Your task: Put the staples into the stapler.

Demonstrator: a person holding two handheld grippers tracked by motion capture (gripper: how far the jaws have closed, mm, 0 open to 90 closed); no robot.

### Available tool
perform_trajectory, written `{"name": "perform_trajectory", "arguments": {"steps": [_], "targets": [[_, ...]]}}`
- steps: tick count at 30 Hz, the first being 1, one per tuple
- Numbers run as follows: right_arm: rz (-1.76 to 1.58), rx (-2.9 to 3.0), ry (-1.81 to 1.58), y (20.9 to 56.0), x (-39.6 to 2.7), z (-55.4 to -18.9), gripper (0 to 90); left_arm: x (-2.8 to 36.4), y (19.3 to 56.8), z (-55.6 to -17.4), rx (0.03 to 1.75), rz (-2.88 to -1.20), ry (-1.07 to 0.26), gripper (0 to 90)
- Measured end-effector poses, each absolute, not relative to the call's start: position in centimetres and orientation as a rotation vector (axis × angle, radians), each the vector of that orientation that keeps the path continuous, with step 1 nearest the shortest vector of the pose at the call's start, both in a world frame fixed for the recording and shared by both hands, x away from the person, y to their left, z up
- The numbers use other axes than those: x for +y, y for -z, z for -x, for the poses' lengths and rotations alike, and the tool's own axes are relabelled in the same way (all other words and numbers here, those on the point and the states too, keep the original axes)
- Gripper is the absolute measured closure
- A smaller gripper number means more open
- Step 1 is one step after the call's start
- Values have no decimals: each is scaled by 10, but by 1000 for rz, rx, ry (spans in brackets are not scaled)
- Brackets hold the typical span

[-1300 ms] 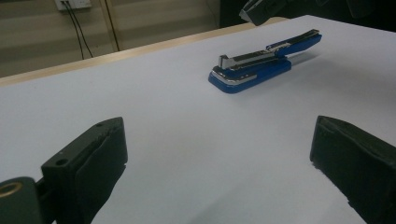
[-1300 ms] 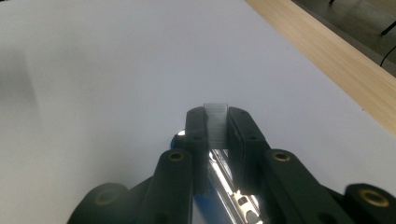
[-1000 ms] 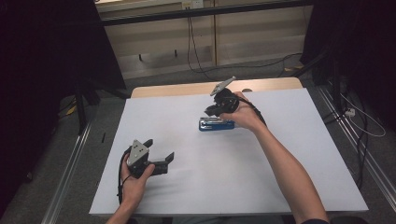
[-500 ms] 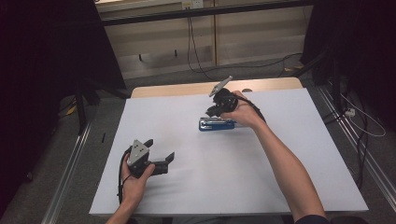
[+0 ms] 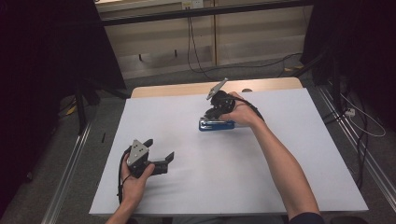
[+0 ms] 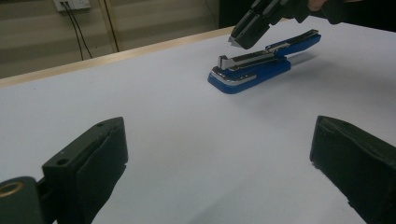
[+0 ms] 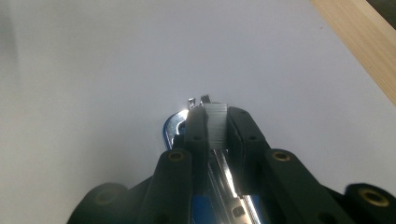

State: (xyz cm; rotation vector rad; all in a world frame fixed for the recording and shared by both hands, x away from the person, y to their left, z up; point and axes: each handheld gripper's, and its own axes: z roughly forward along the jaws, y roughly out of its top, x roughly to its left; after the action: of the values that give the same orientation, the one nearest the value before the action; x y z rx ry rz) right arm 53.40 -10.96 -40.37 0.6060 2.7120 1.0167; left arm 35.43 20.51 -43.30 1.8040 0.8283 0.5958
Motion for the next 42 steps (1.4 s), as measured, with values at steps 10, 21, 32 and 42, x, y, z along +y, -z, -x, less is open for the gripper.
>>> {"name": "perform_trajectory", "arguments": {"steps": [10, 21, 32, 42], "targets": [[-534, 2736, -958, 405, -107, -535, 792, 206, 433, -354, 827, -1802, -598, 42], [-425, 2756, -916, 406, -105, -537, 792, 206, 433, -355, 830, -1805, -596, 42], [-381, 2767, -916, 409, -102, -538, 792, 205, 433, -354, 825, -1810, -593, 42], [-345, 2778, -881, 412, -100, -539, 792, 204, 434, -355, 824, -1808, -592, 42]]}}
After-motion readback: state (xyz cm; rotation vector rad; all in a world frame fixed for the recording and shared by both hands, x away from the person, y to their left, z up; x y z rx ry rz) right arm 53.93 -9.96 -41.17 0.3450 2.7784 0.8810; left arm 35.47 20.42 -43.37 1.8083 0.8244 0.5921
